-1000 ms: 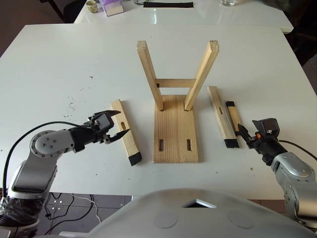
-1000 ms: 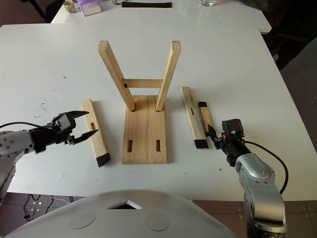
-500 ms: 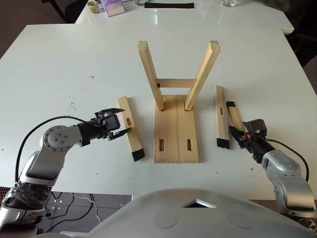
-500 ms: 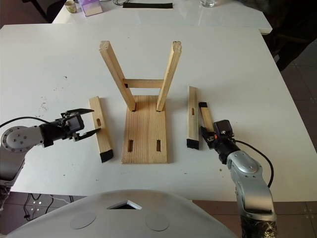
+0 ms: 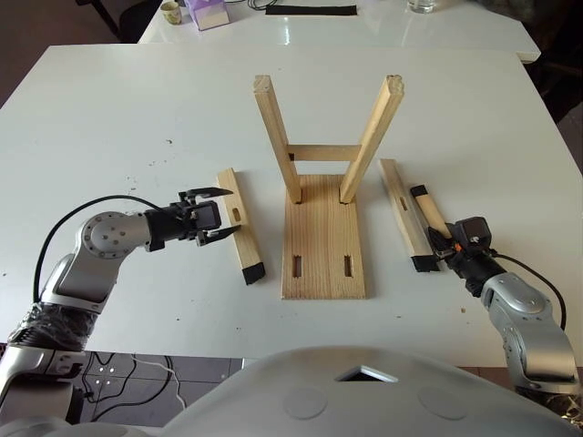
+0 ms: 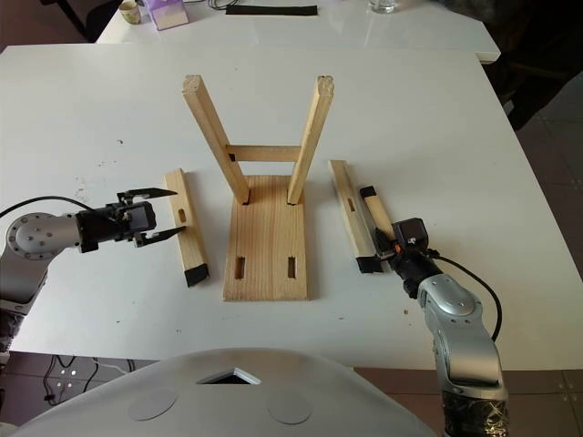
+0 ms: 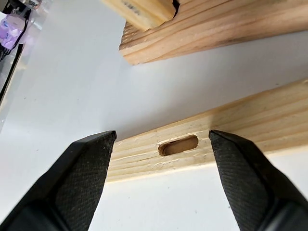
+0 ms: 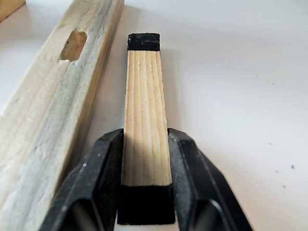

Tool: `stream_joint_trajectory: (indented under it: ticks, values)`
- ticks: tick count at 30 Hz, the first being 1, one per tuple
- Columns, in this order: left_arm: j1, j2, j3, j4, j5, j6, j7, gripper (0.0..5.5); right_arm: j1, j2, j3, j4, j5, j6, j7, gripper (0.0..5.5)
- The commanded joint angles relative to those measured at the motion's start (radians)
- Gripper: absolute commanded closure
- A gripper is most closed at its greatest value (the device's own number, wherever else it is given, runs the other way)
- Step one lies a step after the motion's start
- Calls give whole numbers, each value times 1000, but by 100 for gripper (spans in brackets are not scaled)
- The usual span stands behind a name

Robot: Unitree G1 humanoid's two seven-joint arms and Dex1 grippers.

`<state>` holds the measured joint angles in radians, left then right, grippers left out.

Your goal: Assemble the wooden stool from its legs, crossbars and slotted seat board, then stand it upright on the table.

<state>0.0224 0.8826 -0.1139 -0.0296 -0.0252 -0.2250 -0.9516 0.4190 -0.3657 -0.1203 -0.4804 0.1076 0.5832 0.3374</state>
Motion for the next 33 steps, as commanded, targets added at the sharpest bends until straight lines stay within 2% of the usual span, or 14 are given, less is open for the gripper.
stream_joint_trajectory:
  ticks: [1, 8, 11, 14, 16, 18, 20, 23, 28, 33]
  values:
    - [-19, -5, 2, 5, -57, -12, -60, 188, -15, -5, -39, -11, 20, 14, -5, 420]
    - [-87, -6, 45, 34, -113, -18, -85, 188, -32, -15, -98, -72, 96, 1, 36, 420]
    - [-105, -6, 105, -71, -283, 137, -105, 188, -48, -42, -145, -113, 161, -13, 93, 420]
    - [-118, 16, 186, -277, -606, 464, -60, 188, -43, -91, -274, -221, 387, -1, 238, 420]
    - [-121, 35, 233, -420, -892, 656, 21, 188, -36, -167, -402, -289, 665, 59, 347, 420]
    - [-124, 38, 247, -522, -1097, 757, 107, 188, -68, -264, -476, -308, 903, 112, 418, 420]
    - [-153, 15, 231, -557, -1182, 796, 172, 188, -111, -335, -497, -301, 1047, 134, 447, 420]
    - [-228, -37, 190, -558, -1278, 840, 254, 188, -218, -414, -469, -258, 1235, 158, 450, 420]
    - [-321, -122, 105, -564, -1306, 891, 303, 188, -392, -454, -319, -209, 1401, 189, 409, 420]
    - [-368, -192, 73, -575, -1309, 919, 304, 188, -511, -474, -181, -166, 1443, 236, 417, 420]
